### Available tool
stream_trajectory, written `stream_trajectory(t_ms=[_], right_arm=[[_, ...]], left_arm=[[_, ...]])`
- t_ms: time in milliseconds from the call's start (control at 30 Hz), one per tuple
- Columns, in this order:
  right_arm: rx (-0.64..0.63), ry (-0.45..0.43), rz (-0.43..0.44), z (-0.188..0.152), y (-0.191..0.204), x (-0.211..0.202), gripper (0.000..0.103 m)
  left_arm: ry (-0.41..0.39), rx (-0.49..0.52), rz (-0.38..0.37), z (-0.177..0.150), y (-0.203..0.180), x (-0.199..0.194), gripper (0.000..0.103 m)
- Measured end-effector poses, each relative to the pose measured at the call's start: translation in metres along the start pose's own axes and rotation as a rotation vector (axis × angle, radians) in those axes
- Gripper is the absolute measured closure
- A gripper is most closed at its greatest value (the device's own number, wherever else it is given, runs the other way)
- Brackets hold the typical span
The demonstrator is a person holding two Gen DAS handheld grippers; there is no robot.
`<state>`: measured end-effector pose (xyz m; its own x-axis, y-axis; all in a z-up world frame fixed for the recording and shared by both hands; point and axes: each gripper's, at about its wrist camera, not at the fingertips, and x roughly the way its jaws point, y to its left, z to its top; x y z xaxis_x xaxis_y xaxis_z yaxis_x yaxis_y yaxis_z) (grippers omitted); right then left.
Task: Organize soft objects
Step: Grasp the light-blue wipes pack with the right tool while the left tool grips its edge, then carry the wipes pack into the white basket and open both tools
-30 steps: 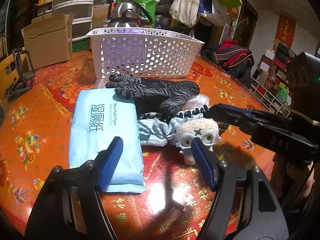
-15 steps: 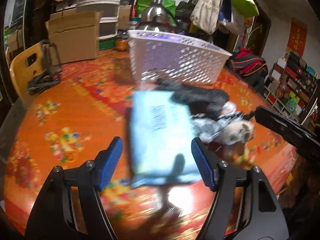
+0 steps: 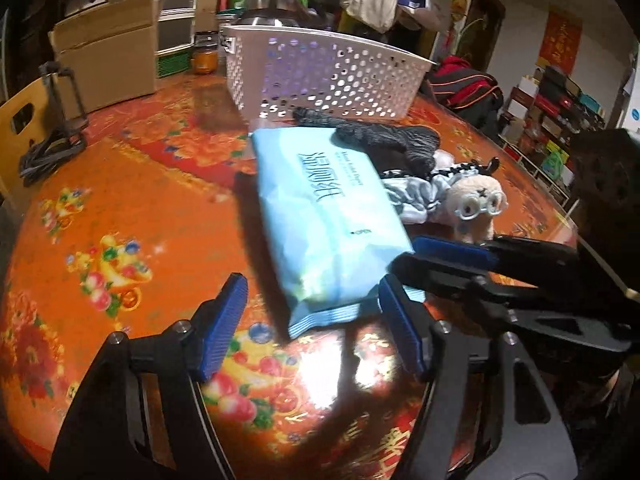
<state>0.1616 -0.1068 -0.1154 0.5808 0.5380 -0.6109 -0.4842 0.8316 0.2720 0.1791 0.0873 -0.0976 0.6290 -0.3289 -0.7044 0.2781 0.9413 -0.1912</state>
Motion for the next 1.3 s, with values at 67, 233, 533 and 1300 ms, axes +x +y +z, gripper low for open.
stream_trajectory(t_ms=[67, 233, 533, 1300], right_arm=[[0.021, 0.020, 0.016, 0.001, -0.005, 0.003, 0.078], [0.023, 0.070, 0.023, 0.000, -0.008, 0.009, 0.078], [-0.020, 0.110, 0.023, 0.005, 0.000, 0.015, 0.083], [-0.171, -0.062, 0.034, 0.044, 0.026, -0.054, 0.097]], left_arm=[[0.012, 0.001, -0.011, 0.002, -0.001, 0.003, 0.047], [0.040, -0.001, -0.039, 0.005, -0.004, 0.011, 0.059], [0.021, -0.017, -0.039, 0.002, -0.005, 0.009, 0.077], [-0.183, 0.004, 0.043, 0.032, -0.042, -0.071, 0.085]])
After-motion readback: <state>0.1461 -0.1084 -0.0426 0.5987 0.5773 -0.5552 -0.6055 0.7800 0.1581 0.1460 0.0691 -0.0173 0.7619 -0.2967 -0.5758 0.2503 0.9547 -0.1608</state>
